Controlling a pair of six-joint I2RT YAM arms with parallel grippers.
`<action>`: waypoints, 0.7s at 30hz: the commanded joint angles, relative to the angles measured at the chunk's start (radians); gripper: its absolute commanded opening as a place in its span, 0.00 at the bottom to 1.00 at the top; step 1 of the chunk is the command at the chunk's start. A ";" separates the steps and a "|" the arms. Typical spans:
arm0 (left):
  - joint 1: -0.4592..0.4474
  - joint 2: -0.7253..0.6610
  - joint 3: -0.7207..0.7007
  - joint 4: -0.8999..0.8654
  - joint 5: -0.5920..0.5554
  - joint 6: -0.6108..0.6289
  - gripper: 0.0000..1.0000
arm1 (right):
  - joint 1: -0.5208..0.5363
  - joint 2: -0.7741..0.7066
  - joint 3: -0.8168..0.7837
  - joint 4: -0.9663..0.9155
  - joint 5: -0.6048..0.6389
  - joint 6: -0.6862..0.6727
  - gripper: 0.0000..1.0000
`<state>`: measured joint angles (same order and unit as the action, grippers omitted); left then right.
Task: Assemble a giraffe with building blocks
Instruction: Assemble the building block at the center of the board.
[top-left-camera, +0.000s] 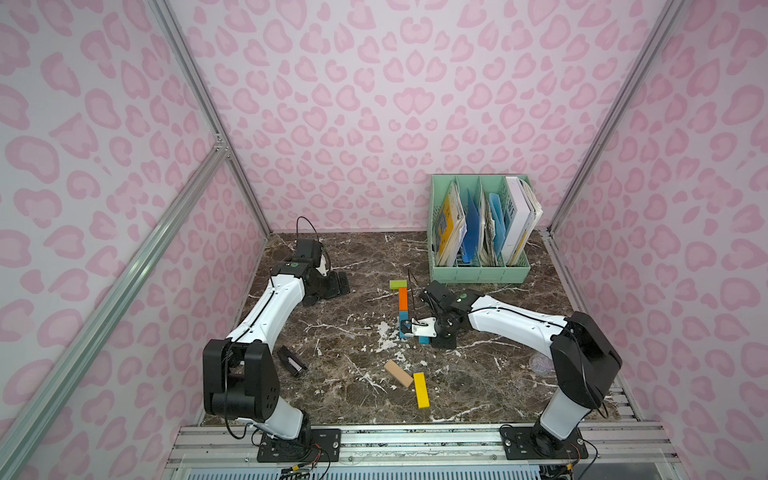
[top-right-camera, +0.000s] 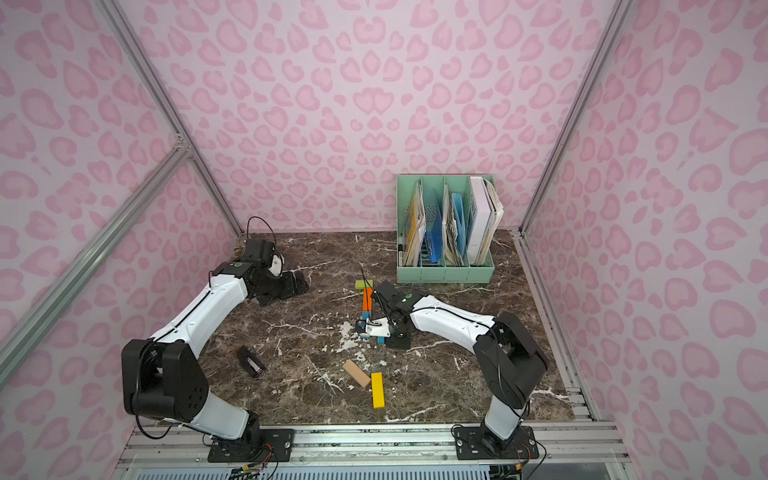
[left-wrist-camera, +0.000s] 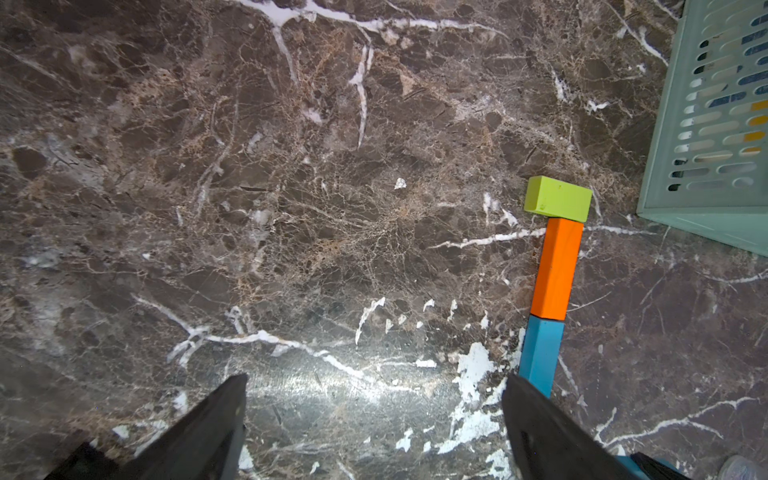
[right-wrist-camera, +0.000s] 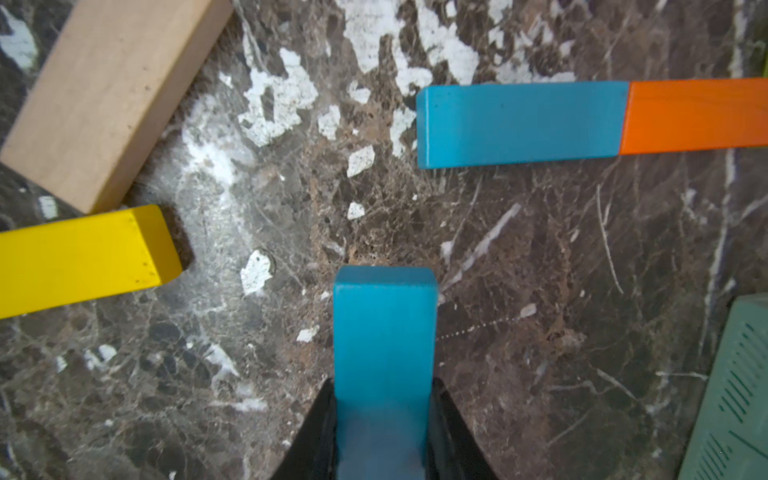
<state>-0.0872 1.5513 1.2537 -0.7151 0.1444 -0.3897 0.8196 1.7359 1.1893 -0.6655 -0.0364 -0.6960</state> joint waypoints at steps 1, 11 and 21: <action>0.002 -0.004 0.002 -0.017 0.007 0.009 0.98 | -0.014 0.025 0.007 0.066 -0.017 -0.026 0.04; 0.000 -0.005 0.001 -0.017 0.006 0.011 0.98 | -0.027 0.128 0.052 0.058 -0.019 -0.049 0.08; 0.001 -0.005 0.003 -0.018 0.007 0.012 0.98 | -0.028 0.172 0.082 0.021 -0.048 -0.031 0.47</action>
<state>-0.0872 1.5509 1.2537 -0.7151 0.1448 -0.3870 0.7906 1.9011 1.2598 -0.6144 -0.0647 -0.7353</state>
